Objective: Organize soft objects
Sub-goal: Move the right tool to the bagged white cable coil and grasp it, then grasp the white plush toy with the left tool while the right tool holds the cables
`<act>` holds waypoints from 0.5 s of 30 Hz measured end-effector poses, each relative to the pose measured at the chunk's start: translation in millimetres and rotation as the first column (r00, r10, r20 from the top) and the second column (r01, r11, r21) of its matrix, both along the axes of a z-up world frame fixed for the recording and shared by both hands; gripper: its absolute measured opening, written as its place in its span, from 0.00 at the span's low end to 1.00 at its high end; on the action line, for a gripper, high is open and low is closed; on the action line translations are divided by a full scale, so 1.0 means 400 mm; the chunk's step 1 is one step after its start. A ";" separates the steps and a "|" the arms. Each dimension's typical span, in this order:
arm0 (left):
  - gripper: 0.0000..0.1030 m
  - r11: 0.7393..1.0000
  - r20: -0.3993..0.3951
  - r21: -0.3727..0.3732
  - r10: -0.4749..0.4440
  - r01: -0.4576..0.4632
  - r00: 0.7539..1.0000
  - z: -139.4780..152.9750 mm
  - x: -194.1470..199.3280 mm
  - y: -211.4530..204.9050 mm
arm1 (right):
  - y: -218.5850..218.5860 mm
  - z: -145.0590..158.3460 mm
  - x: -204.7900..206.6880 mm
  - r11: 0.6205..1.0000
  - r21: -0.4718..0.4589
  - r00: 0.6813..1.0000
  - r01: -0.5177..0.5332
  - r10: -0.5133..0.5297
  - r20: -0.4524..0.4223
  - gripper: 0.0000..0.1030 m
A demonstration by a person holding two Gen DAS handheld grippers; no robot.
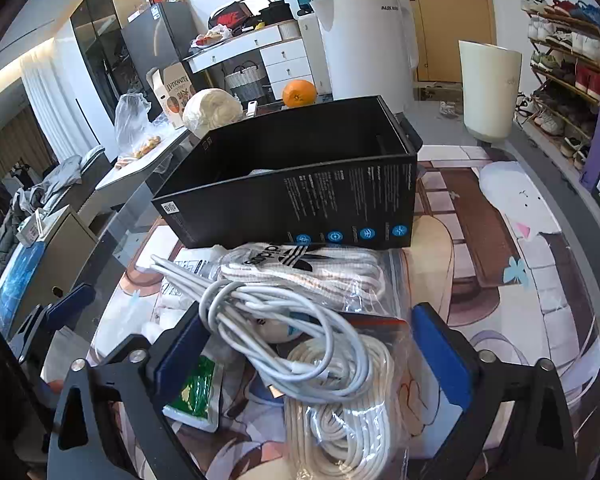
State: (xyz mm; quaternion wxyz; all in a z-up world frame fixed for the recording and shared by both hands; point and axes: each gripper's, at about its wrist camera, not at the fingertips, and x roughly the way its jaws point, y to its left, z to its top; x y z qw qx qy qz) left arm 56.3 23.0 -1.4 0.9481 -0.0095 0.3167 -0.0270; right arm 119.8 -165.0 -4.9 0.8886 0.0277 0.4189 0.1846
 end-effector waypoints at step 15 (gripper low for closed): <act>1.00 1.000 0.002 0.007 -0.001 0.001 1.000 0.002 0.000 0.001 | -0.049 0.007 -0.034 1.000 0.009 0.999 -0.019 0.019 0.037 0.76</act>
